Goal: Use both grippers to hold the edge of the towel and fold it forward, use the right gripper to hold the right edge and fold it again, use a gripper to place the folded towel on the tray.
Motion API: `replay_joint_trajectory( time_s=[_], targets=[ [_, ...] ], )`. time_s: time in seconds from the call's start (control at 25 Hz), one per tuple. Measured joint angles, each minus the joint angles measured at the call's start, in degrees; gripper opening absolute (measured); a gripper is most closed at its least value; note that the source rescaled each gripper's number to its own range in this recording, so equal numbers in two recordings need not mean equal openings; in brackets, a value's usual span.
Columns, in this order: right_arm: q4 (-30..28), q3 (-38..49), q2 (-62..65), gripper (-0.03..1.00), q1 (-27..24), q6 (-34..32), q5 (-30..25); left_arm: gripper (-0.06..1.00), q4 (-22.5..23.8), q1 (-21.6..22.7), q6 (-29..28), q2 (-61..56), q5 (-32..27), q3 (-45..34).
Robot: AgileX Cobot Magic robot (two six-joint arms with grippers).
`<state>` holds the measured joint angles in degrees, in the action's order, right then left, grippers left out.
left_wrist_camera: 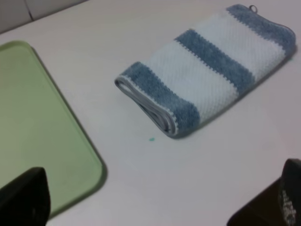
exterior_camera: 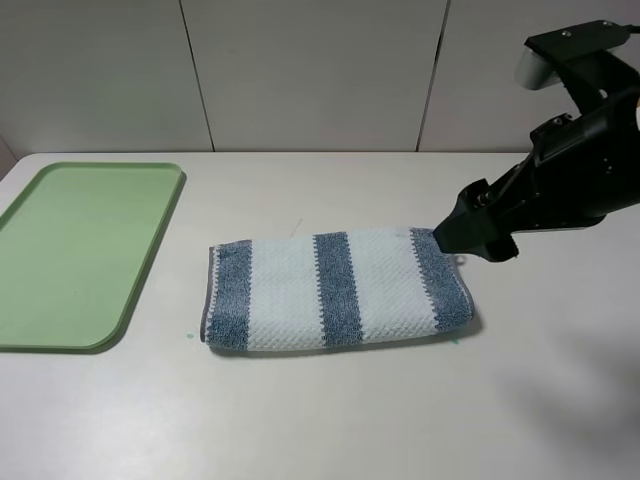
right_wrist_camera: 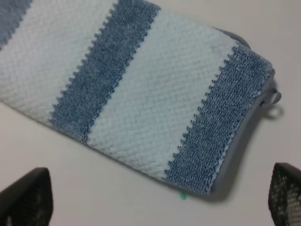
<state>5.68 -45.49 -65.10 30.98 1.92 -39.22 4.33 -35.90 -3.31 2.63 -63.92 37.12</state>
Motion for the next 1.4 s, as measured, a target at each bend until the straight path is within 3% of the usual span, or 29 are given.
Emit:
replay_joint_trajectory(
  time_s=[0.24,0.48,0.8,0.92,1.16,1.4],
  targets=[
    [0.22,0.0,0.35,1.0,0.0,-0.4,-1.98,0.95,-1.45,0.04,0.13,-2.99,0.06,-6.92],
    [0.62,0.0,0.35,1.0,0.0,-0.66,-2.53,0.95,-2.78,0.1,3.31,-3.07,2.96,-8.64],
    [-0.13,0.0,0.35,1.0,0.0,-5.01,-4.65,0.94,-2.78,1.65,3.31,-3.07,3.08,-8.64],
    [-2.1,0.0,0.35,1.0,0.0,-8.56,-4.88,0.94,-2.84,6.35,3.31,-3.07,3.08,-8.64],
    [-7.94,0.0,-2.1,1.0,0.0,-15.59,-4.67,0.94,-2.84,20.41,3.31,-3.07,3.13,-8.64],
    [-8.54,0.0,-7.31,1.0,0.0,-17.13,-1.21,0.94,-2.84,31.04,3.31,-3.07,3.18,-8.64]
  ],
)
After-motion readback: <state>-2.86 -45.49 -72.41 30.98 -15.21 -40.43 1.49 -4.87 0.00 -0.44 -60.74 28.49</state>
